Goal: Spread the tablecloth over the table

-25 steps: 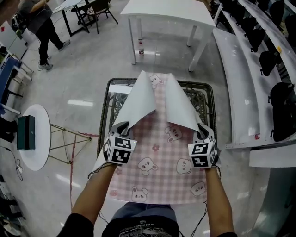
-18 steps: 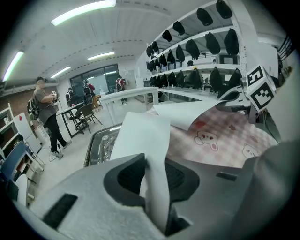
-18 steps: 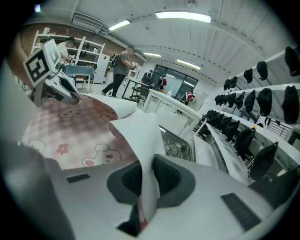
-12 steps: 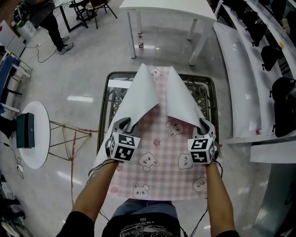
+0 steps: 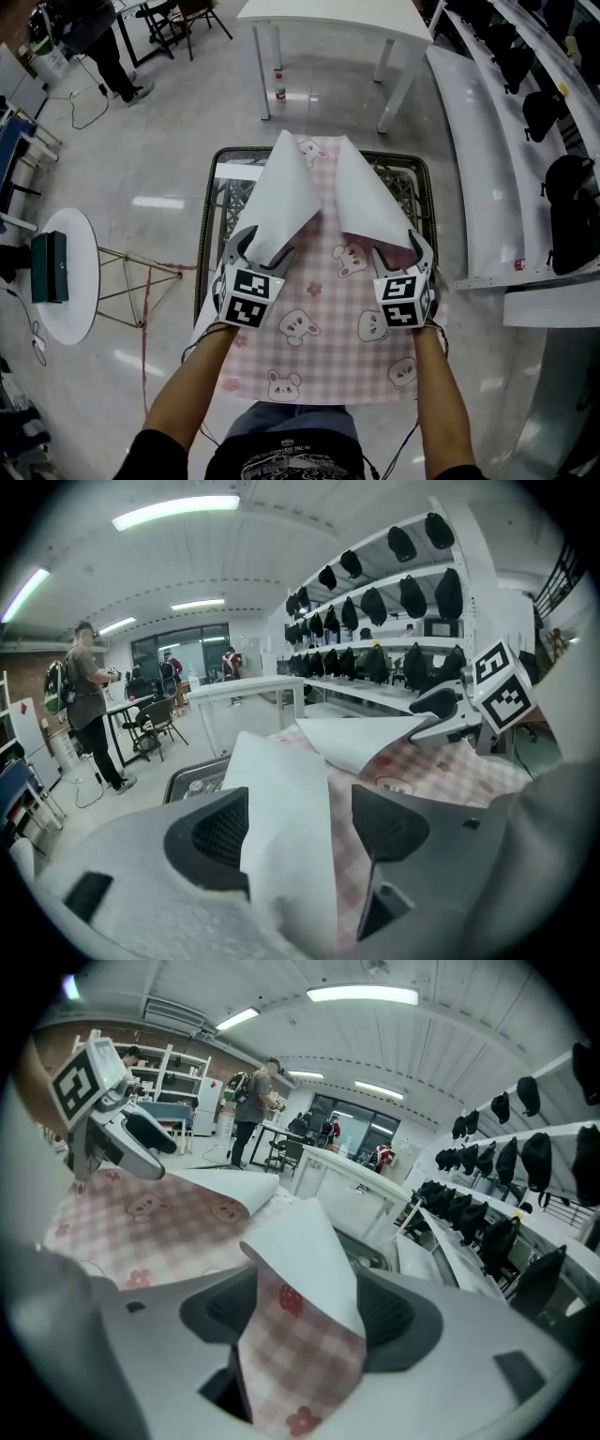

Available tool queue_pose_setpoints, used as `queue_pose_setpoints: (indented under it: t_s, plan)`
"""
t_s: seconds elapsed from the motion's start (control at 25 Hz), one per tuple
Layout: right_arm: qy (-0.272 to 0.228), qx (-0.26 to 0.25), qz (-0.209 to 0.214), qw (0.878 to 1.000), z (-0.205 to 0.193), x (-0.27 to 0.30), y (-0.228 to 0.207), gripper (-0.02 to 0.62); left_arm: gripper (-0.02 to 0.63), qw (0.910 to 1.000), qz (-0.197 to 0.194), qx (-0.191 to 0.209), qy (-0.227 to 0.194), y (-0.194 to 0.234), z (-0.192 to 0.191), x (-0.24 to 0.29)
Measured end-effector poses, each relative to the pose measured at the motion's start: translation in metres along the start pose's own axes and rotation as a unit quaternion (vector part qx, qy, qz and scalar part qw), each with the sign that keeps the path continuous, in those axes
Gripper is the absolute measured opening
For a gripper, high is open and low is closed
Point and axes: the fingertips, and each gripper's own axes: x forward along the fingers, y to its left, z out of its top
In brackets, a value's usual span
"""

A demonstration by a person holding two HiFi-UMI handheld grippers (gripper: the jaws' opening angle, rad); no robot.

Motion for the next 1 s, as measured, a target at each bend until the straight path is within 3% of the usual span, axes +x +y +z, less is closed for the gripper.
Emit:
queue_pose_setpoints:
  t_s: [0.52, 1.0]
  plan:
    - [-0.004, -0.005, 0.009, 1.000, 0.009, -0.007, -0.008, 0.348, 0.362, 0.9998, -0.017, -0.002, -0.008, -0.017, 0.015, 0.003]
    - [0.025, -0.059, 0.025, 0.998, -0.015, 0.011, -0.038, 0.334, 0.361, 0.9996, -0.028, -0.006, -0.003, -0.045, 0.035, 0.027]
